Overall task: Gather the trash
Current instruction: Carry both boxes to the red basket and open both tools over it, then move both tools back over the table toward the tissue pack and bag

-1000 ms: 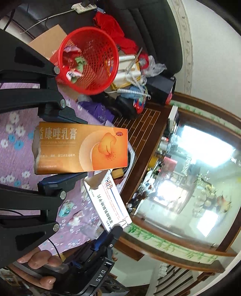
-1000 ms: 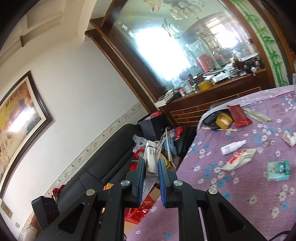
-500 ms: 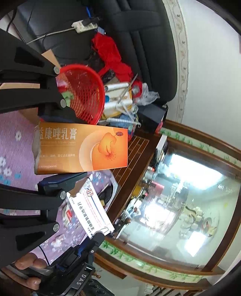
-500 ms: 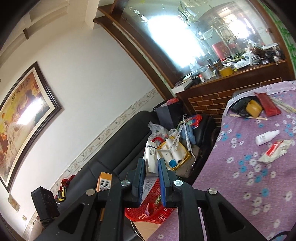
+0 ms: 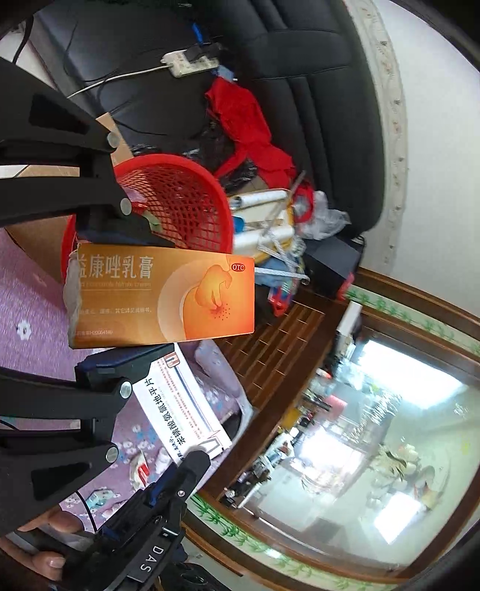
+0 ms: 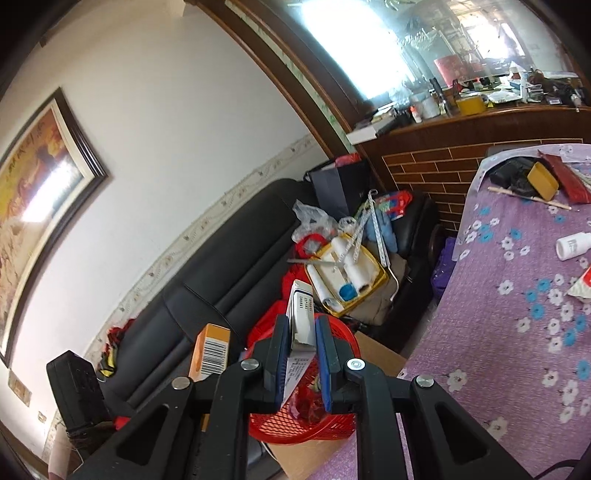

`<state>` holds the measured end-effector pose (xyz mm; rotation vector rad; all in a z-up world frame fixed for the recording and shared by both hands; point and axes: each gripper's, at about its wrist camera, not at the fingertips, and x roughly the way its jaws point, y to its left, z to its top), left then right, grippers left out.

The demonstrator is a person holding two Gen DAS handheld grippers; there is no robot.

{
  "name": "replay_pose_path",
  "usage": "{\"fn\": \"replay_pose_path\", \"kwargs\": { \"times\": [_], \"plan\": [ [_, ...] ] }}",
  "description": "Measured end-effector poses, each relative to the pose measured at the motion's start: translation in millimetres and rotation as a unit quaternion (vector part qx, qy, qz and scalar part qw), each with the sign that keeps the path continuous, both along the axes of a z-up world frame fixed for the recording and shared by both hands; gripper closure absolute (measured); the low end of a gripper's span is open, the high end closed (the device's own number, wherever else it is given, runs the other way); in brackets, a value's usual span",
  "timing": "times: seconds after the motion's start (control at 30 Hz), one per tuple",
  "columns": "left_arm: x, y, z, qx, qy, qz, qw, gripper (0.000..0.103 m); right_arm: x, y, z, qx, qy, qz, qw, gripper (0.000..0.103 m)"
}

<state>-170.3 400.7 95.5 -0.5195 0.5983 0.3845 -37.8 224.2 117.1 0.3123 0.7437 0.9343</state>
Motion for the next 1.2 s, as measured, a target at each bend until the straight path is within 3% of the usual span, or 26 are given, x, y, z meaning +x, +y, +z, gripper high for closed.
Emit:
{"fn": "replay_pose_path", "kwargs": {
  "times": [0.53, 0.67, 0.73, 0.77, 0.87, 1.2],
  "plan": [
    [13, 41, -48, -0.051, 0.045, 0.016, 0.9975, 0.054, 12, 77, -60, -0.058, 0.04, 0.042, 0.997, 0.084],
    [12, 37, -46, -0.048, 0.039, 0.01, 0.998, 0.035, 17, 76, -67, -0.052, 0.07, 0.057, 0.995, 0.084],
    [10, 32, -41, -0.041, 0.034, 0.009, 0.9985, 0.033, 18, 69, -64, -0.042, 0.076, 0.059, 0.995, 0.08],
    [9, 29, -39, -0.04, 0.033, 0.008, 0.9986, 0.033, 19, 64, -62, -0.033, 0.079, 0.059, 0.995, 0.071],
    [6, 23, -32, -0.042, 0.024, 0.007, 0.9988, 0.033, 20, 50, -55, -0.006, 0.08, 0.054, 0.995, 0.019],
    [3, -34, 1, -0.013, -0.003, -0.025, 0.9996, 0.032, 10, -16, -16, 0.027, 0.054, 0.032, 0.998, 0.019]
  ]
}}
